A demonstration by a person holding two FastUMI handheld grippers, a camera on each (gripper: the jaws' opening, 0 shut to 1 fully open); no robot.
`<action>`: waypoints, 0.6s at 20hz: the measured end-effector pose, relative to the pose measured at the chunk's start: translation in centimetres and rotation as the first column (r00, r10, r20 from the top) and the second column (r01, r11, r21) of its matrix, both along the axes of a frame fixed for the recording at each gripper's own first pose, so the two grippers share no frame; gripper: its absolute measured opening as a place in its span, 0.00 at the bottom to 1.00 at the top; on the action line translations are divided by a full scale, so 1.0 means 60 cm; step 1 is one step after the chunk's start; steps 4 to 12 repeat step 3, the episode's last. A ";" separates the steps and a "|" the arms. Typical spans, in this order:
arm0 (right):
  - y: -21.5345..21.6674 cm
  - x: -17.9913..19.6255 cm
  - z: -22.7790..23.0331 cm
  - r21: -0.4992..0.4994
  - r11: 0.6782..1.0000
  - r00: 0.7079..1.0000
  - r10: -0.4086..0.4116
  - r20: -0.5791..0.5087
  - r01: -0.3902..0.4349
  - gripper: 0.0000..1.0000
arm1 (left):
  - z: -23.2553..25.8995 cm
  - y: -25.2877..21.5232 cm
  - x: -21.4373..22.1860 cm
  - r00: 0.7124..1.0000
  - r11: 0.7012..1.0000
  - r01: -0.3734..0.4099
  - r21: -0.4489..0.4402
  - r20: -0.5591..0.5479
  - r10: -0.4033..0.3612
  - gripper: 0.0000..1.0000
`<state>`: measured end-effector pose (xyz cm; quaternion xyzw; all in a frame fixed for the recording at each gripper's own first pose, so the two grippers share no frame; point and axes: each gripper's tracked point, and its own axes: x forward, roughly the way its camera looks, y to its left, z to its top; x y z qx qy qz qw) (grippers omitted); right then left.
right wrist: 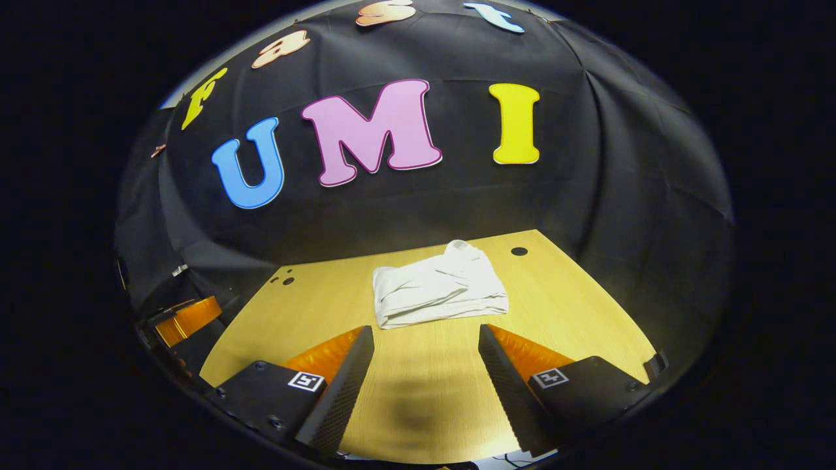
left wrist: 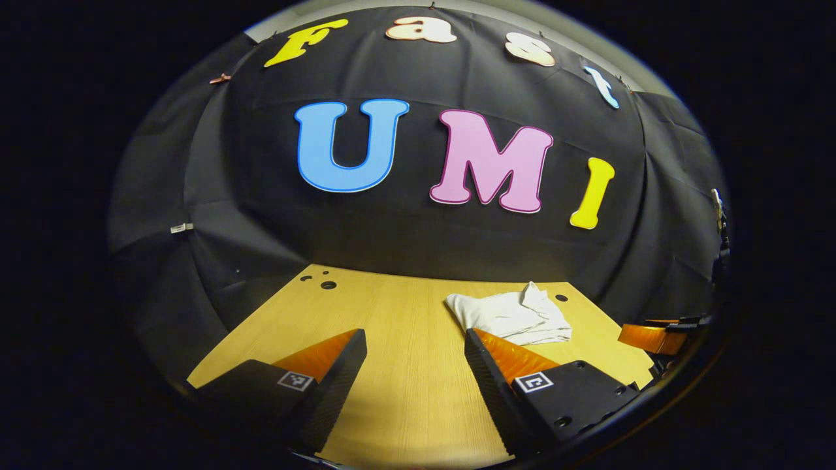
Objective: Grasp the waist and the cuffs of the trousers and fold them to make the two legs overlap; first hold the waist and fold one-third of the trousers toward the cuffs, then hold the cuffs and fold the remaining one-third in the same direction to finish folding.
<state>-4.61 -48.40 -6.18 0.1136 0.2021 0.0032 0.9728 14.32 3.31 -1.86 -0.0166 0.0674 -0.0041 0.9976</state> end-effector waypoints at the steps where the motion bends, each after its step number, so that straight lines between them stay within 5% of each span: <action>1: 0.006 -0.006 0.001 -0.001 1.000 1.000 0.004 0.003 -0.004 0.99 | -0.006 0.002 -0.005 1.000 1.000 -0.001 -0.009 0.001 0.001 0.96; 12: 0.014 -0.010 0.003 -0.004 1.000 1.000 0.004 0.013 -0.004 0.99 | -0.015 -0.006 -0.012 1.000 0.999 0.025 -0.025 -0.004 -0.025 0.96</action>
